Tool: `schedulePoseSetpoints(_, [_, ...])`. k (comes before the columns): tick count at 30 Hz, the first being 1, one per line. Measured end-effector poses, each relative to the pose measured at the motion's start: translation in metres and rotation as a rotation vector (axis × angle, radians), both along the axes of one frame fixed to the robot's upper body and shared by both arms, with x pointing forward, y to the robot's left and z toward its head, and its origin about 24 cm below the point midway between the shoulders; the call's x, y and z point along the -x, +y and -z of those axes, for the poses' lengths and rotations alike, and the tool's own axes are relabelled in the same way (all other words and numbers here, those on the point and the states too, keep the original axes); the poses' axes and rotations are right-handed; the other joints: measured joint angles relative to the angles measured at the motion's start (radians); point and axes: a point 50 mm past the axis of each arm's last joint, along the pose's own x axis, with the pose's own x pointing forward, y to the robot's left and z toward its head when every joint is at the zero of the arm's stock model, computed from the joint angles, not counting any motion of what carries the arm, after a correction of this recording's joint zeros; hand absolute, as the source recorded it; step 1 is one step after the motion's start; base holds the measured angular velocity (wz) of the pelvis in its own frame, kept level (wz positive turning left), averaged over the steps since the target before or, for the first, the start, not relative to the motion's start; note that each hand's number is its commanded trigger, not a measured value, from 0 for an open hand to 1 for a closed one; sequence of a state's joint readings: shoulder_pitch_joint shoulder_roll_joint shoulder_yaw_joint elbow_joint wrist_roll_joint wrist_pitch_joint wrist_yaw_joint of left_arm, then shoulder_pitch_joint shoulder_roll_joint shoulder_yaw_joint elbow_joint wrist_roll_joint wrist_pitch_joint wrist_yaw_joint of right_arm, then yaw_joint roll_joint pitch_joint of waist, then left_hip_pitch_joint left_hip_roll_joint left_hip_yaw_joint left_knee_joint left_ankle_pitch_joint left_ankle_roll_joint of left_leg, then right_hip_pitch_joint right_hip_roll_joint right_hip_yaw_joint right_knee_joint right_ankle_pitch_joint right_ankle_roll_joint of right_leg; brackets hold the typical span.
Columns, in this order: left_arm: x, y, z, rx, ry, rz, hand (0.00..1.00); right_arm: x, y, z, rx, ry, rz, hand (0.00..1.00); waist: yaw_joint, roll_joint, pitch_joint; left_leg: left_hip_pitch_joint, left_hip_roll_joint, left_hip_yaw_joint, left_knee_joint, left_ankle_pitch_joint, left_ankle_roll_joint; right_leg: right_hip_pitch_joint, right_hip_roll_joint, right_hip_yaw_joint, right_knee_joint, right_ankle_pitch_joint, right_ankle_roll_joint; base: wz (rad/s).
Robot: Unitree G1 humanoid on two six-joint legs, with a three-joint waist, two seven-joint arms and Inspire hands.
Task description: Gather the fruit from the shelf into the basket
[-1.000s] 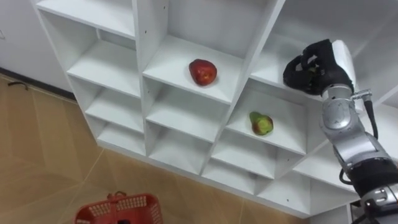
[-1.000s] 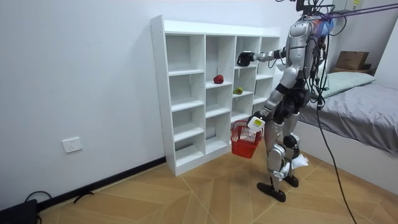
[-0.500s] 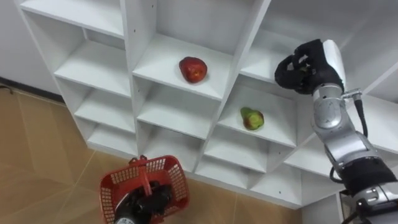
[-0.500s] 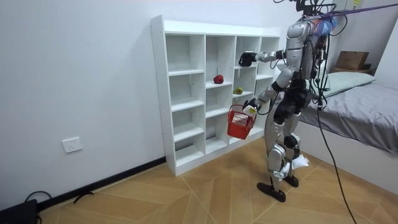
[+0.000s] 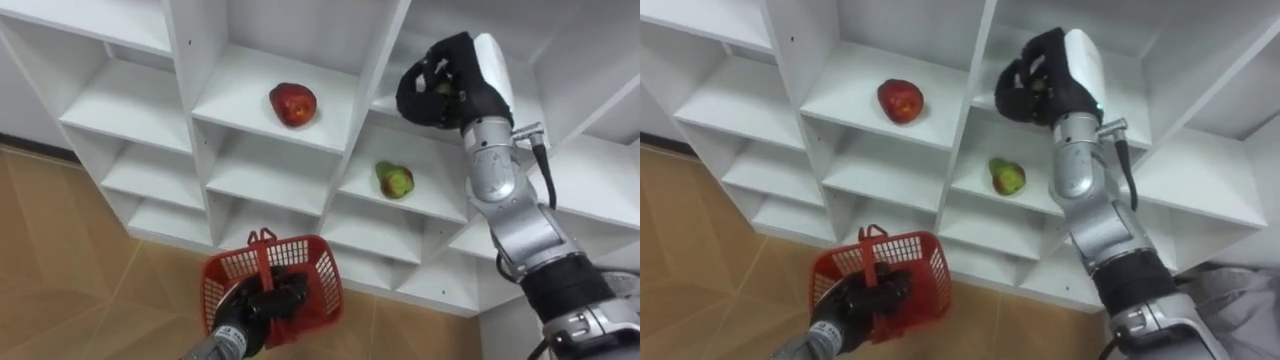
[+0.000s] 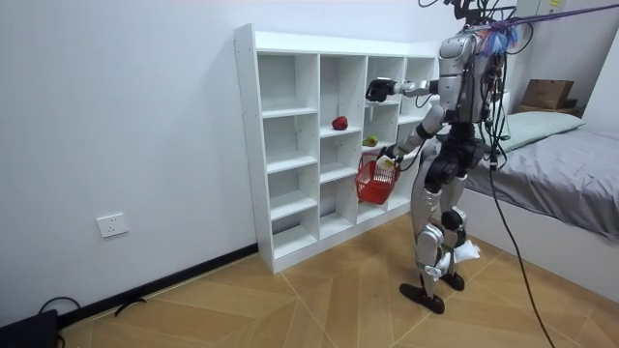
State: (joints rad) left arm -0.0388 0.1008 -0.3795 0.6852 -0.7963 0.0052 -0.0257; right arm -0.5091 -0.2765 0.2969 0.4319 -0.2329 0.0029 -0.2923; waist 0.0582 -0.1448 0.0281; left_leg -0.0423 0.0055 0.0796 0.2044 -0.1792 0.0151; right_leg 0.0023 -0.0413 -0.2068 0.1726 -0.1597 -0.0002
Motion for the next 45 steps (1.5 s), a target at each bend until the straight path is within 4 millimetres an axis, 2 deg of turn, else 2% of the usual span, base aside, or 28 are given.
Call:
schedulePoseSetpoints(3, [-0.001, -0.001, -0.001, 0.002, -0.005, -0.001, 1.0, 0.006, 0.005, -0.004, -0.015, -0.017, -0.037, 1.0, -0.001, 0.022, -0.0022, 0.0, 0.0, 0.001, -0.002, 0.0, 0.0, -0.001, 0.0, 0.001, 0.002, 0.0, 0.0, 0.0])
schedulePoseSetpoints(5, [-0.002, -0.001, -0.001, 0.002, -0.008, 0.001, 1.0, 0.008, 0.006, -0.004, -0.021, -0.018, -0.047, 1.0, -0.001, 0.03, -0.0057, 0.002, 0.001, 0.001, -0.003, 0.0, 0.0, -0.001, 0.001, 0.001, 0.002, 0.0, 0.0, 0.0])
schedulePoseSetpoints(10, [-0.007, -0.005, -0.009, 0.016, -0.047, 0.01, 1.0, 0.022, 0.012, 0.004, -0.044, 0.005, -0.095, 1.0, -0.003, 0.034, -0.0081, 0.001, 0.001, 0.001, -0.001, 0.0, 0.0, -0.001, -0.001, -0.01, 0.004, 0.0, 0.0, 0.0])
schedulePoseSetpoints(14, [-0.01, -0.01, -0.014, 0.029, -0.075, 0.022, 1.0, 0.031, 0.023, 0.011, -0.097, 0.031, -0.131, 1.0, -0.004, 0.041, -0.0083, 0.0, 0.001, 0.0, 0.0, 0.0, 0.0, -0.006, -0.001, 0.001, 0.014, 0.0, 0.0, -0.01])
schedulePoseSetpoints(16, [-0.011, -0.013, -0.015, 0.034, -0.08, 0.033, 1.0, 0.036, 0.026, 0.012, -0.145, 0.039, -0.143, 1.0, 0.0, 0.048, -0.0111, 0.0, 0.001, 0.0, 0.0, 0.0, 0.0, -0.007, -0.001, 0.003, 0.015, 0.0, 0.0, -0.02])
schedulePoseSetpoints(18, [-0.01, -0.014, -0.015, 0.035, -0.079, 0.036, 1.0, 0.039, 0.031, 0.017, -0.197, 0.068, -0.158, 1.0, 0.0, 0.061, -0.0183, 0.002, 0.001, 0.0, 0.001, 0.0, 0.001, -0.006, -0.001, 0.003, 0.015, 0.0, 0.0, 0.0])
schedulePoseSetpoints(20, [-0.01, -0.014, -0.015, 0.036, -0.078, 0.037, 1.0, 0.043, 0.034, 0.023, -0.199, 0.093, -0.172, 1.0, -0.001, 0.064, -0.0192, 0.004, 0.001, 0.0, 0.001, 0.001, 0.001, -0.004, -0.001, 0.002, 0.016, 0.0, 0.0, 0.0])
schedulePoseSetpoints(24, [-0.009, -0.017, -0.015, 0.037, -0.076, 0.051, 1.0, 0.055, 0.04, 0.042, -0.201, 0.175, -0.209, 1.0, -0.001, 0.064, -0.0185, 0.003, 0.0, 0.0, -0.001, 0.002, 0.001, -0.004, -0.002, -0.006, 0.016, 0.0, 0.0, 0.0])
schedulePoseSetpoints(27, [-0.006, -0.021, -0.013, 0.038, -0.069, 0.07, 1.0, 0.068, 0.047, 0.067, -0.18, 0.297, -0.258, 1.0, 0.004, 0.064, -0.017, 0.001, 0.0, 0.002, -0.003, 0.003, 0.001, -0.005, -0.002, -0.008, 0.016, 0.0, 0.0, 0.01])
schedulePoseSetpoints(30, [-0.006, -0.023, -0.013, 0.046, -0.071, 0.076, 1.0, 0.072, 0.053, 0.081, -0.198, 0.376, -0.275, 1.0, 0.005, 0.065, -0.0153, -0.001, 0.0, 0.0, -0.004, 0.003, 0.001, -0.005, -0.002, -0.016, 0.015, 0.0, 0.0, 0.03])
schedulePoseSetpoints(38, [-0.006, -0.024, -0.013, 0.05, -0.069, 0.073, 1.0, 0.08, 0.048, 0.114, -0.337, 0.543, -0.217, 1.0, 0.011, 0.066, -0.0104, 0.001, -0.001, -0.01, -0.007, 0.003, 0.001, -0.002, -0.003, -0.016, 0.013, 0.0, 0.0, 0.0])
schedulePoseSetpoints(40, [-0.005, -0.023, -0.013, 0.05, -0.068, 0.073, 1.0, 0.082, 0.049, 0.118, -0.339, 0.565, -0.215, 1.0, 0.011, 0.066, -0.0063, 0.0, -0.001, -0.01, -0.007, 0.003, 0.001, -0.003, -0.003, -0.016, 0.013, 0.0, 0.0, 0.0])
schedulePoseSetpoints(45, [-0.005, -0.024, -0.013, 0.05, -0.066, 0.074, 1.0, 0.083, 0.05, 0.121, -0.346, 0.583, -0.213, 1.0, 0.003, 0.066, -0.0061, -0.002, -0.001, -0.011, -0.007, 0.003, 0.001, -0.005, -0.002, -0.016, 0.013, 0.0, 0.0, 0.0])
